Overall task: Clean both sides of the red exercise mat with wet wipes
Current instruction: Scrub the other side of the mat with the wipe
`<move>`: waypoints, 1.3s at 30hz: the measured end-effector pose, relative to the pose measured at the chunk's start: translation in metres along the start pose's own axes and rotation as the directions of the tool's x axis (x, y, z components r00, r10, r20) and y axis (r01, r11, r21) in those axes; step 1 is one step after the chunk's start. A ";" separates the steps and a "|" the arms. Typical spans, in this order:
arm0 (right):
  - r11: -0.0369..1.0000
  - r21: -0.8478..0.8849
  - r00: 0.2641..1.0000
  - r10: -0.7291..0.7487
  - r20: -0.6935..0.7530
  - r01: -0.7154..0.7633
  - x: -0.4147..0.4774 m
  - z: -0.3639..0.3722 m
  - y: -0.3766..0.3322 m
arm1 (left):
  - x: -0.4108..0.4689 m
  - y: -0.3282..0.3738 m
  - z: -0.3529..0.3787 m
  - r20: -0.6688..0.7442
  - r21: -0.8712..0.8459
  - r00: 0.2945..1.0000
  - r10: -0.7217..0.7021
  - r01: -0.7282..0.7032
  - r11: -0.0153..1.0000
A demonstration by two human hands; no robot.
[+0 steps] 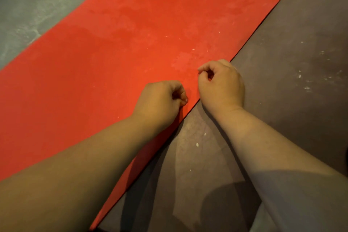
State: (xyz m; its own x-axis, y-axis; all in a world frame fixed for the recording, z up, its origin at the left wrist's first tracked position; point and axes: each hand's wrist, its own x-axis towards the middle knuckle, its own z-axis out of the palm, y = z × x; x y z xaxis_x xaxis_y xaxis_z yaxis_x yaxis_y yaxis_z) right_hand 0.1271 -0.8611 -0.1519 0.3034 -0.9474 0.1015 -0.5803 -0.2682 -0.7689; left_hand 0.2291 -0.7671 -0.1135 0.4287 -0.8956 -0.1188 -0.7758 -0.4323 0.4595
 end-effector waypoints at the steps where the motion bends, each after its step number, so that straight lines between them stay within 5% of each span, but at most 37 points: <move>1: 1.000 -0.003 1.000 -0.001 -0.005 0.001 0.000 0.000 0.000 | 0.003 0.003 0.003 -0.026 -0.021 1.000 -0.011 0.010 1.000; 9: 1.000 -0.008 1.000 0.003 -0.011 -0.003 0.000 -0.001 0.001 | -0.028 -0.007 -0.011 0.118 0.034 0.992 0.048 -0.052 0.998; 16: 1.000 0.015 0.999 -0.017 -0.034 0.018 0.001 -0.001 0.001 | 0.021 0.018 0.008 -0.061 0.016 0.997 -0.049 0.050 0.999; 19: 0.999 0.041 0.999 -0.024 -0.034 0.026 0.001 -0.002 0.000 | 0.020 0.005 -0.001 -0.015 -0.206 0.998 -0.056 0.052 0.977; 22: 0.981 -0.034 0.980 -0.188 0.057 0.190 -0.008 0.004 -0.008 | 0.001 -0.029 -0.019 -0.121 -0.374 0.976 -0.183 0.126 0.919; 25: 0.919 -0.106 0.901 -0.341 0.267 0.380 -0.023 0.019 -0.025 | -0.022 -0.074 -0.031 -0.254 -0.167 0.944 -0.213 0.174 0.971; 31: 0.784 0.076 0.644 -0.557 0.525 0.616 -0.068 0.035 -0.057 | -0.057 -0.156 -0.041 -0.253 0.253 0.939 -0.233 0.297 0.921; 36: 0.863 -0.171 0.857 -0.411 0.311 0.475 -0.005 0.052 -0.057 | -0.051 -0.178 -0.043 -0.356 0.128 0.845 -0.399 0.468 0.875; 39: 0.843 -0.165 0.822 -0.425 0.379 0.512 -0.028 0.067 -0.078 | -0.051 -0.179 -0.042 -0.298 0.190 0.871 -0.391 0.455 0.870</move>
State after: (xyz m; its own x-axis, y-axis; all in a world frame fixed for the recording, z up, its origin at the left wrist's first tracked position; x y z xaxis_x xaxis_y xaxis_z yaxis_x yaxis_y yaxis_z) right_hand 0.2146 -0.8020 -0.1376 0.7824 -0.5989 0.1709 -0.4586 -0.7397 -0.4924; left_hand 0.3654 -0.6401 -0.1528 0.8145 -0.5798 -0.0202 -0.5677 -0.8037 0.1785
